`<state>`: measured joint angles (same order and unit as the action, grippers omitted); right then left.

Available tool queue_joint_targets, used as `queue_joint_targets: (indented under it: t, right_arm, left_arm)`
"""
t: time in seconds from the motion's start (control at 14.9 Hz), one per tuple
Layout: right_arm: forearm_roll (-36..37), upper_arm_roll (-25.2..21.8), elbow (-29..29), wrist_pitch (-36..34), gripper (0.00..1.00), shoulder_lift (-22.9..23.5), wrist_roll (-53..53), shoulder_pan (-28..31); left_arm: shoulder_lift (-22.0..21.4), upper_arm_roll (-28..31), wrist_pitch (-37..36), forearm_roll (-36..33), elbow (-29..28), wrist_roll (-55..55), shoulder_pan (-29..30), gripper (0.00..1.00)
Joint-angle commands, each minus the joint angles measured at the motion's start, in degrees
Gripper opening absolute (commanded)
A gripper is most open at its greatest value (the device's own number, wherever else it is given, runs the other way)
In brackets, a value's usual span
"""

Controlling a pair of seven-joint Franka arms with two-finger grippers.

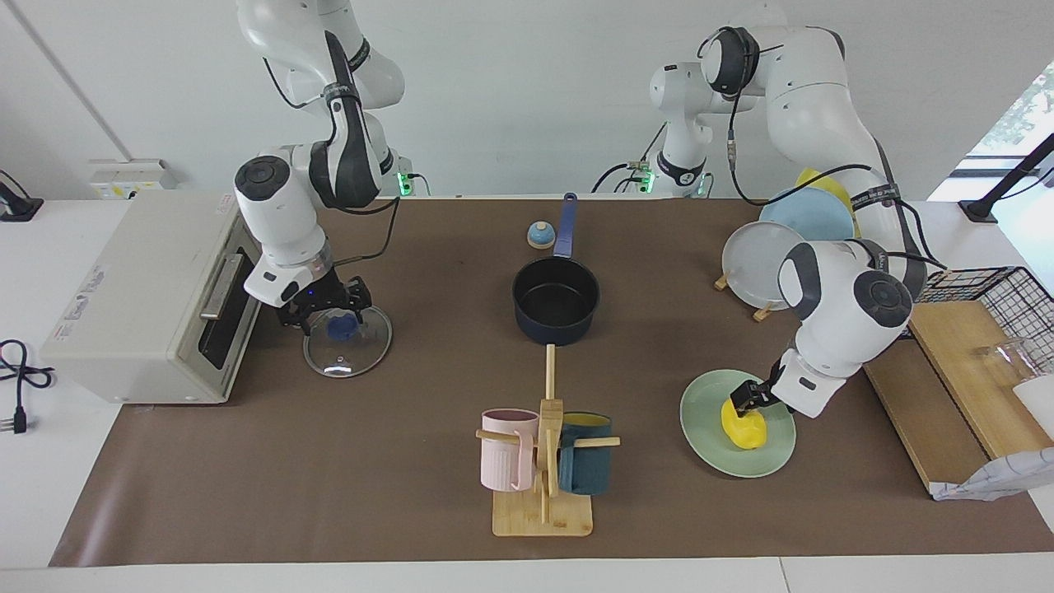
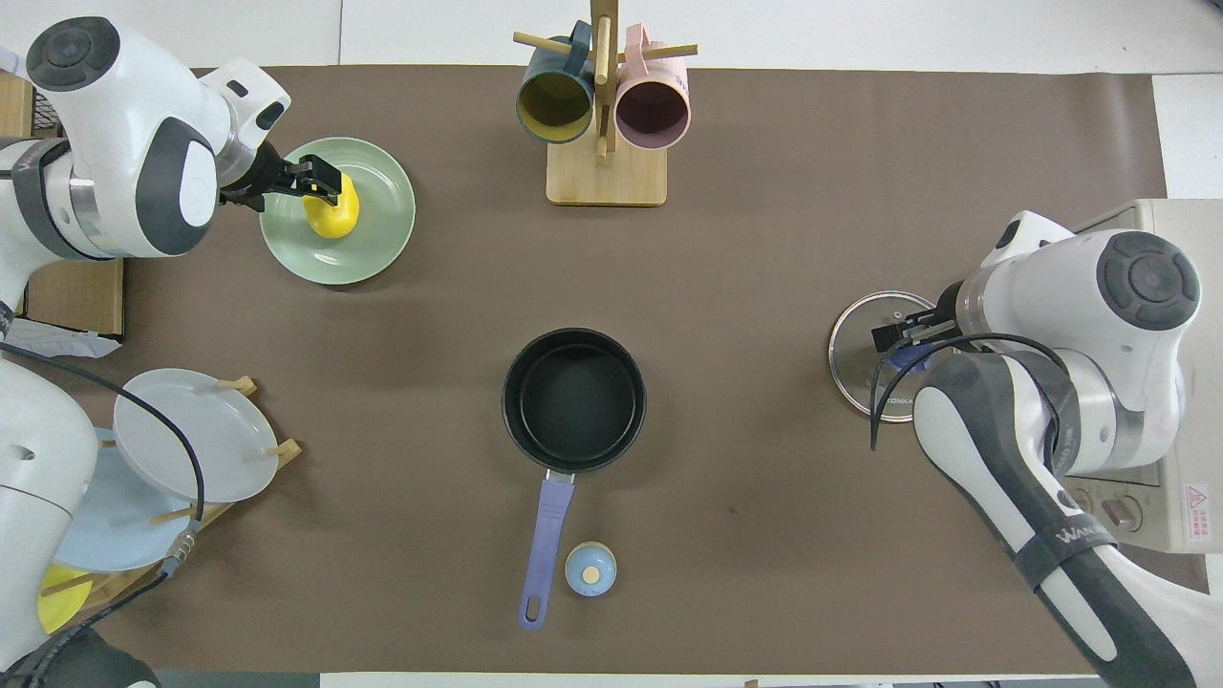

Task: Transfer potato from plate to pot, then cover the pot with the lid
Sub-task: 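Grasp the yellow potato with the left gripper while the right gripper grasps the lid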

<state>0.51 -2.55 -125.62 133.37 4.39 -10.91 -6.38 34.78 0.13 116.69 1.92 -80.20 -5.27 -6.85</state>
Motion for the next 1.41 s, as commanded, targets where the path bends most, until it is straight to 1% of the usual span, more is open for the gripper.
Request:
queue_joint_targets:
  t: [0.0, 0.27, 0.47, 0.61, 0.81, 0.87, 1.01, 1.08, 1.28, 1.35]
  right_arm:
    - [-1.83, 0.27, -2.61, 2.76, 1.0, -0.1, -2.18, 0.4]
    - [-1.83, 0.27, -4.98, 3.91, 1.0, 0.09, -2.45, 0.57]
    - [-1.83, 0.27, -5.25, 3.91, 1.0, 0.27, -3.41, 0.93]
    - [-1.83, 0.27, -5.16, 3.83, 0.99, 0.35, -3.41, 1.02]
    - [-1.83, 0.27, -5.16, 3.65, 0.87, 0.35, -3.41, 0.93]
    - [-1.83, 0.27, -5.16, 3.56, 0.83, 0.35, -3.41, 0.93]
    - [-1.83, 0.27, -5.16, 3.39, 0.74, 0.35, -3.5, 0.93]
    - [-1.83, 0.27, -5.16, 3.39, 0.66, 0.35, -3.85, 0.93]
    - [-1.83, 0.27, -4.63, 2.95, 0.34, 0.35, -5.17, 0.93]
    - [-1.74, 0.27, -4.37, 2.16, 0.23, 0.35, -5.17, 0.84]
  left_arm:
    - [0.46, 0.48, 2.83, -0.17, -0.04, 0.7, -1.23, 1.0]
    - [0.55, 0.57, 5.57, -0.52, -2.06, 0.61, -1.59, 1.0]
    - [0.55, 0.66, 7.93, -0.6, -4.08, 0.61, -2.2, 1.0]
    - [0.55, 0.57, 8.91, -0.6, -4.44, 0.61, -2.2, 1.0]
    - [0.37, 0.57, 10.22, -2.27, -5.66, 0.7, -2.2, 1.0]
    - [0.37, 0.57, 10.75, -2.36, -5.93, 0.7, -2.2, 0.98]
    - [0.37, 0.57, 11.19, -2.36, -5.93, 0.7, -2.29, 0.8]
    - [0.37, 0.57, 11.28, -2.36, -5.93, 0.7, -2.29, 0.68]
    - [0.28, 0.57, 10.84, -1.93, -5.32, -0.09, -2.81, 0.17]
    - [0.2, 0.57, 10.67, -1.84, -4.71, -1.83, -3.34, 0.0]
